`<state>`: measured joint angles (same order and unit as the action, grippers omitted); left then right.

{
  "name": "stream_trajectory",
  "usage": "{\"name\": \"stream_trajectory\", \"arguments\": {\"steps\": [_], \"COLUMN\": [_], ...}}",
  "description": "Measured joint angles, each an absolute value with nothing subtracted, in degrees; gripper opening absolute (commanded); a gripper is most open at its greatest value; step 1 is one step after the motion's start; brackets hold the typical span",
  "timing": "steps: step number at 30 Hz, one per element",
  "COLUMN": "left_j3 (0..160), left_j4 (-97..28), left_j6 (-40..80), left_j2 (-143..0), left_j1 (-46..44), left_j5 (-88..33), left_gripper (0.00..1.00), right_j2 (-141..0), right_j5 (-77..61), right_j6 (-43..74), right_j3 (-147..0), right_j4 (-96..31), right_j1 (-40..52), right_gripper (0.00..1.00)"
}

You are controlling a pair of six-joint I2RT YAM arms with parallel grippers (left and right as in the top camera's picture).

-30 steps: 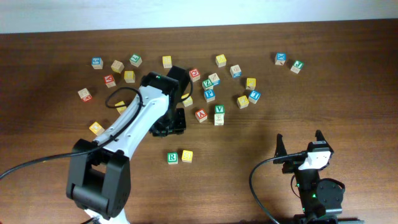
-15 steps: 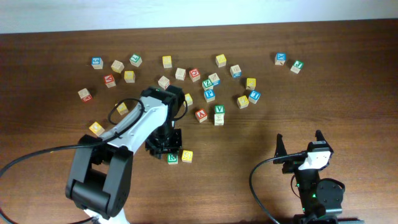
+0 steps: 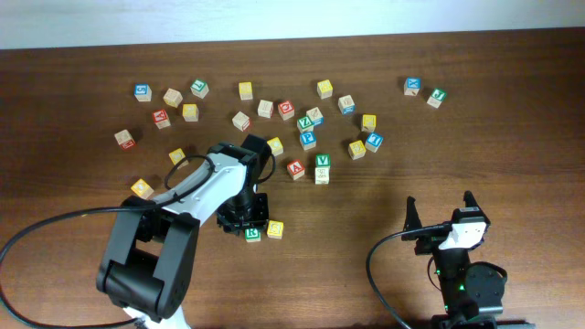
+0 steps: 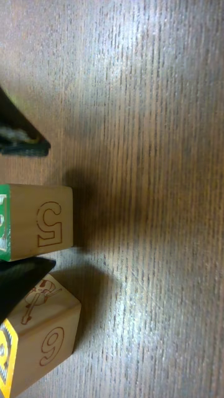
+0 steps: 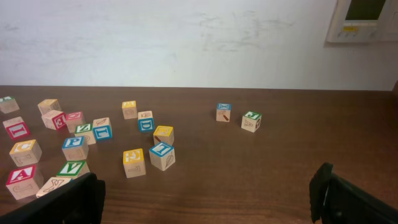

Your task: Spell out RSS

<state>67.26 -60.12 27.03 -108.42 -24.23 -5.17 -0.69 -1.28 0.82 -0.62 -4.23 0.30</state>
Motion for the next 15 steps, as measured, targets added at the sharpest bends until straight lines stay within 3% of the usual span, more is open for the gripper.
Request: {"name": "stream_trajectory", "arguments": {"steps": [3, 12, 14, 15], "left_j3": [67.3, 67.3, 67.3, 67.3], "left_j4": [-59.9, -56.6, -56.5, -57.1], "left_j6": [27.0, 27.2, 27.2, 26.4], "left_j2": [-108.4, -108.4, -108.4, -108.4], "left_j1": [-24.3, -24.3, -24.3, -24.3], "left_j5": [-5.4, -7.1, -7.2, -7.2], "left_gripper": [0.33, 0.31, 0.56, 0.62], "right_j2": [-0.7, -0.7, -0.7, -0.7], "right_j5": [-1.3, -1.3, -1.3, -1.3], "right_j6": [0.8, 0.8, 0.8, 0.8], "right_j3": [-0.6, -0.6, -0.6, -0.6], "right_j4": [-4.2, -4.2, -4.2, -4.2], "right_j1": [0.3, 0.3, 0.3, 0.3], "right_gripper": [0.98, 0.98, 0.98, 0.98]}}
